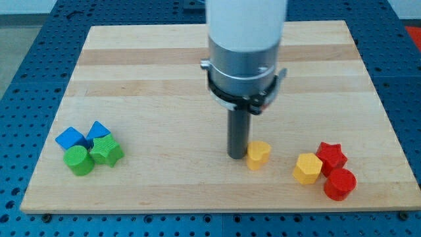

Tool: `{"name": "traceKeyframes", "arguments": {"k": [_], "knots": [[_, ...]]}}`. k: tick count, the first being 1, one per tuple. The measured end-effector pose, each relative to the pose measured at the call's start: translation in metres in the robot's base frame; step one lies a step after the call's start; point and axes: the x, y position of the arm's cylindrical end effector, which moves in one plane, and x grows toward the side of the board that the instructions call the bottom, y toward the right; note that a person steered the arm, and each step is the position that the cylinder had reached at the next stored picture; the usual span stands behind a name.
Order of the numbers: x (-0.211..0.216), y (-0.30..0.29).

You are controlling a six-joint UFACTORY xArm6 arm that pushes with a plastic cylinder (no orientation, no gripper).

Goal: Slide the red circle slightly up

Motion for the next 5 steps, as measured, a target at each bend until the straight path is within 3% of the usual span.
{"name": "traceKeyframes", "arguments": {"k": [1, 3, 4, 5], "knots": [[0.001, 0.038], [0.001, 0.044], [0.063, 0.027], [0.077, 0.034]]}}
